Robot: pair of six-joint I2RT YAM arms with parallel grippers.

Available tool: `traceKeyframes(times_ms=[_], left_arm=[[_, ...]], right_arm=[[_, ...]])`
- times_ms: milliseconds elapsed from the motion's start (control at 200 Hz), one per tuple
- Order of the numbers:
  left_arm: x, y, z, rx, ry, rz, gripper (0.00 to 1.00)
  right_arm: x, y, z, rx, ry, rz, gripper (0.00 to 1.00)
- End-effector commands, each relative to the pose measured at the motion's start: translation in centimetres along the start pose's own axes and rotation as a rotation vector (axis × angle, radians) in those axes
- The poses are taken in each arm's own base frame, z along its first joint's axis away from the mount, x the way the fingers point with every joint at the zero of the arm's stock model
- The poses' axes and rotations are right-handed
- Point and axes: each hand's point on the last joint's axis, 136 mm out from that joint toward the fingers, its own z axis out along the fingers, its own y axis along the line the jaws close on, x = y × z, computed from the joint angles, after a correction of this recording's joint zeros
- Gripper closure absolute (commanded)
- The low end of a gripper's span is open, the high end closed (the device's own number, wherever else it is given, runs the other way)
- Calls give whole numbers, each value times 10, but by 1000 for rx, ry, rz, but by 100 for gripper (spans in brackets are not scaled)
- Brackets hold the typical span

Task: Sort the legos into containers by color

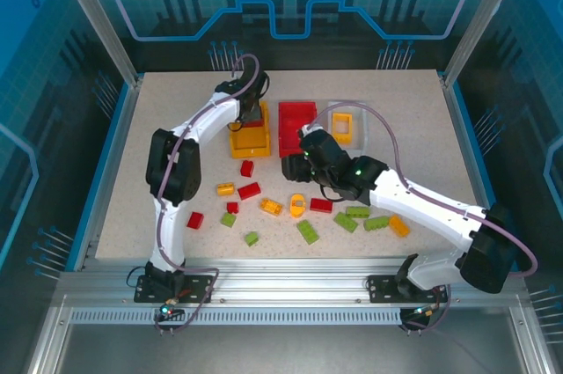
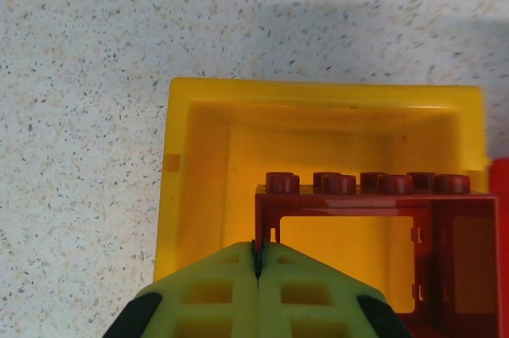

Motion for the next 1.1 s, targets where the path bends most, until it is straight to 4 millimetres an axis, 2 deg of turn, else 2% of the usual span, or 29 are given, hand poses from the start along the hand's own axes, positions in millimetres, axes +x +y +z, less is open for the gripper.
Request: traceKeyframes(times_ms=[0,190,450,645,740,860,905,995,1070,1095], left_arm=[[-11,3,1,-23,-24,-32,100],[-2,-5,21,-11,15,-18,100],[7,-11,30,7,46,-11,100],[10,-16,23,50,61,-20,81],[7,-15,12,69,49,-31,77],[0,-15,-8,99,19,-39,72],[-3,-15,-18,109,5,-42,70],[-8,-19,-45,158,-35,-52,66],[-8,-28,-76,227,-80,-55,61],[-7,-31,-90,257,-98,-52,59]], right_arm=[[-15,5,-2,-12,-44,36,41],[-6,-4,2,1,-21,54,40],[7,-24,-3,49,-5,89,40],[20,-47,-15,111,11,133,37],[26,-67,-28,182,17,177,36],[46,-110,-54,349,46,305,37],[61,-130,-66,425,69,377,37],[85,-160,-85,525,95,529,38],[102,-178,-98,579,104,672,38],[116,-187,-99,610,127,718,38]])
